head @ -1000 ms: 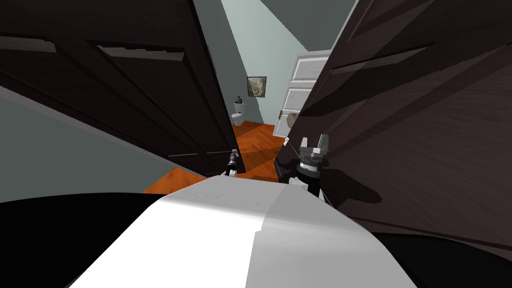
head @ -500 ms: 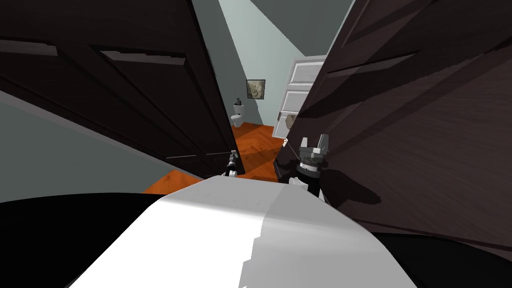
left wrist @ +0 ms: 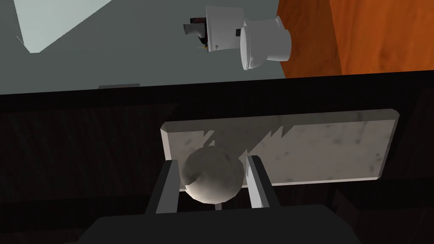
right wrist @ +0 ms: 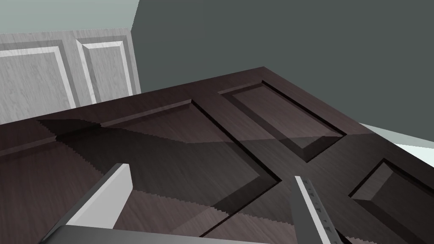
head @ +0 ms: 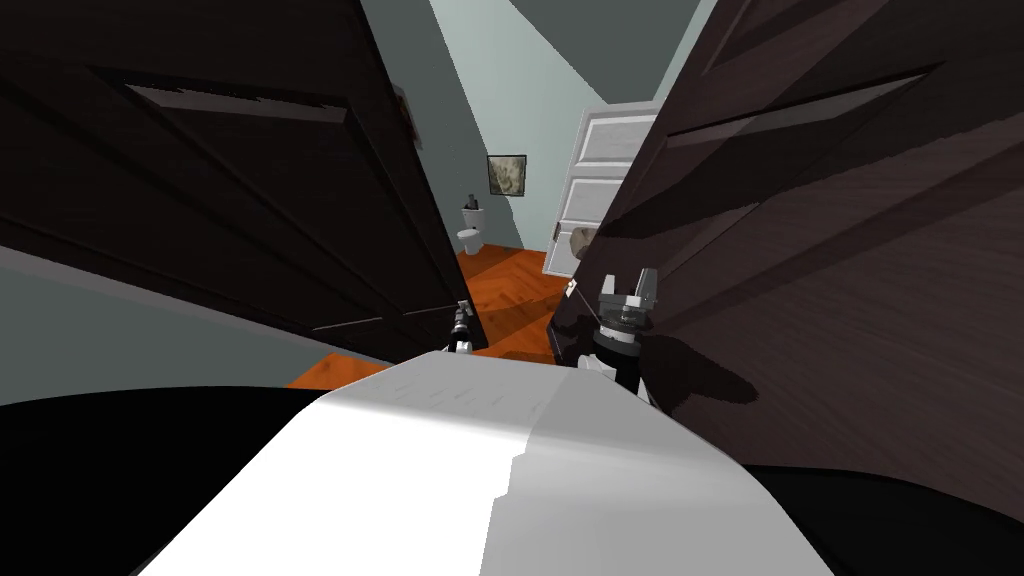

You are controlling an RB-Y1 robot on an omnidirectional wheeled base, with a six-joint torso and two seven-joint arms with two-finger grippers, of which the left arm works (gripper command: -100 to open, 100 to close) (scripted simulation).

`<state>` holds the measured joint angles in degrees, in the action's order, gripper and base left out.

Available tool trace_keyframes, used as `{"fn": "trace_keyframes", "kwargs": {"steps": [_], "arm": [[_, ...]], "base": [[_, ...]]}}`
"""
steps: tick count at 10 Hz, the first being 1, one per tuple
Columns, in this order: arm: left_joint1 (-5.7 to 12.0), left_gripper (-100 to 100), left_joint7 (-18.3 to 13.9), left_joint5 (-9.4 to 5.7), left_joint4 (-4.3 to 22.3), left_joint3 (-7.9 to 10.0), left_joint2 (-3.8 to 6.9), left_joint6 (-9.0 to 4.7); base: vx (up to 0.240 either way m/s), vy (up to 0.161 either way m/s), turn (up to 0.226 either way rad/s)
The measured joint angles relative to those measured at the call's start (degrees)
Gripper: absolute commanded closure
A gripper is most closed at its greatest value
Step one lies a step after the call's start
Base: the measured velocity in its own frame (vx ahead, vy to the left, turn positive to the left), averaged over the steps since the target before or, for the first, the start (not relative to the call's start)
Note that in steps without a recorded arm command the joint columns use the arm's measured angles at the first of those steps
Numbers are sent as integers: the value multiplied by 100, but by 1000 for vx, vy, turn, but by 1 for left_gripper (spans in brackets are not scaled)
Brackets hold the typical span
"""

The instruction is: Push the door open

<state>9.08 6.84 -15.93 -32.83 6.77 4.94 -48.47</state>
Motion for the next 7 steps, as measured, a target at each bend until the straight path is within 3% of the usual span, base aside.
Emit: {"fn": "trace_keyframes", "kwargs": {"steps": [1,3,5,7], "arm": [[-10,100,67,-79,-70,93,3,89],[84,100,103,-181,158,220,67,-120],[-97,100,213,-250,-236,306,22,54],[-55,100,327,-388,-131,467,19,38]], "base": [[222,-14,-49],[100,18,-6],[113,30,-66],[135,25,-34]]}}
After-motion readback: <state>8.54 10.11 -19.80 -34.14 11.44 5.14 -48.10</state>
